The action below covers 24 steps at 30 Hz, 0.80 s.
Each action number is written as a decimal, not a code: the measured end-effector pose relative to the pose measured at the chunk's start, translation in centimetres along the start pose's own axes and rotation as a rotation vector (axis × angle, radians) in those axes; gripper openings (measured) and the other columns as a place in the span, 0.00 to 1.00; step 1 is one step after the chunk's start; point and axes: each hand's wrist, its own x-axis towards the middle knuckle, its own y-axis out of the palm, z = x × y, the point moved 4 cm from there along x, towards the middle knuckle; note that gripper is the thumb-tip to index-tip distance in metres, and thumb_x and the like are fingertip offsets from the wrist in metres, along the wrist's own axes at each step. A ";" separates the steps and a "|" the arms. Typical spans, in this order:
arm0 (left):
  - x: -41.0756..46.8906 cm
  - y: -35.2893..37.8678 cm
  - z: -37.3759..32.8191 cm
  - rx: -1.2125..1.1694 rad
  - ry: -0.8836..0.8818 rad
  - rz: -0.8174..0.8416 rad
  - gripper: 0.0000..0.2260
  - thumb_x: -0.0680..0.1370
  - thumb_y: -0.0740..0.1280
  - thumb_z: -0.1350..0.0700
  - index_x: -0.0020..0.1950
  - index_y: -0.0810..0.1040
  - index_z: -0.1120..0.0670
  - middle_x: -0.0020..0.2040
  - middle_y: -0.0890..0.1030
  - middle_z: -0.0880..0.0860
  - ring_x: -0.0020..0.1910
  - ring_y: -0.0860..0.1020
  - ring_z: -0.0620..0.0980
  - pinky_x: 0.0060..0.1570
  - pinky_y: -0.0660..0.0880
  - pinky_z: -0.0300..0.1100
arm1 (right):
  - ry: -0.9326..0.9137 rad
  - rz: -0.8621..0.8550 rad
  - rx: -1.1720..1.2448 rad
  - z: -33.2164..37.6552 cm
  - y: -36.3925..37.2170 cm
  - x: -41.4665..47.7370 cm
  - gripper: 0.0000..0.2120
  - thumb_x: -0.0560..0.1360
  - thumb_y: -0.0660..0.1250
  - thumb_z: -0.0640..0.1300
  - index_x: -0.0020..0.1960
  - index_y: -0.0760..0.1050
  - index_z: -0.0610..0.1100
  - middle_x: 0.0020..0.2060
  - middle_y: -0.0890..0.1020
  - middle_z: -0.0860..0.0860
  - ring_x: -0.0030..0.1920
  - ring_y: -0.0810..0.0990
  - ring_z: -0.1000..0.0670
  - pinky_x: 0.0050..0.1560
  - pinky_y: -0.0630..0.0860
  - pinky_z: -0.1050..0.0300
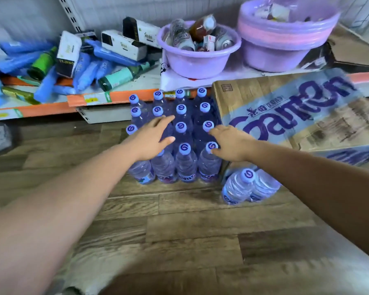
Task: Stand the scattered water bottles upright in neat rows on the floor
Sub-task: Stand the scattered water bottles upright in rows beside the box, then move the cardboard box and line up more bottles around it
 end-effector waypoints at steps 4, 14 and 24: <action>-2.9 0.5 -1.6 0.004 -0.175 0.013 0.29 0.80 0.58 0.46 0.78 0.49 0.48 0.78 0.54 0.54 0.74 0.63 0.56 0.71 0.62 0.52 | -0.133 0.039 -0.123 -1.0 0.0 -1.2 0.25 0.78 0.60 0.50 0.70 0.63 0.41 0.68 0.69 0.42 0.68 0.68 0.40 0.73 0.60 0.47; -5.8 3.6 -7.1 -0.030 -0.372 0.078 0.30 0.80 0.59 0.46 0.78 0.48 0.47 0.76 0.60 0.57 0.70 0.66 0.60 0.68 0.66 0.52 | -0.276 0.058 -0.134 -2.2 0.8 -5.3 0.23 0.77 0.61 0.46 0.68 0.63 0.40 0.66 0.70 0.42 0.68 0.67 0.41 0.67 0.65 0.50; -1.4 6.8 -6.1 0.009 -0.290 0.068 0.36 0.79 0.63 0.51 0.77 0.41 0.45 0.79 0.48 0.51 0.74 0.63 0.58 0.65 0.69 0.52 | -0.195 -0.077 -0.219 -1.0 3.3 -1.6 0.32 0.79 0.57 0.46 0.78 0.47 0.45 0.74 0.64 0.44 0.75 0.59 0.43 0.77 0.49 0.47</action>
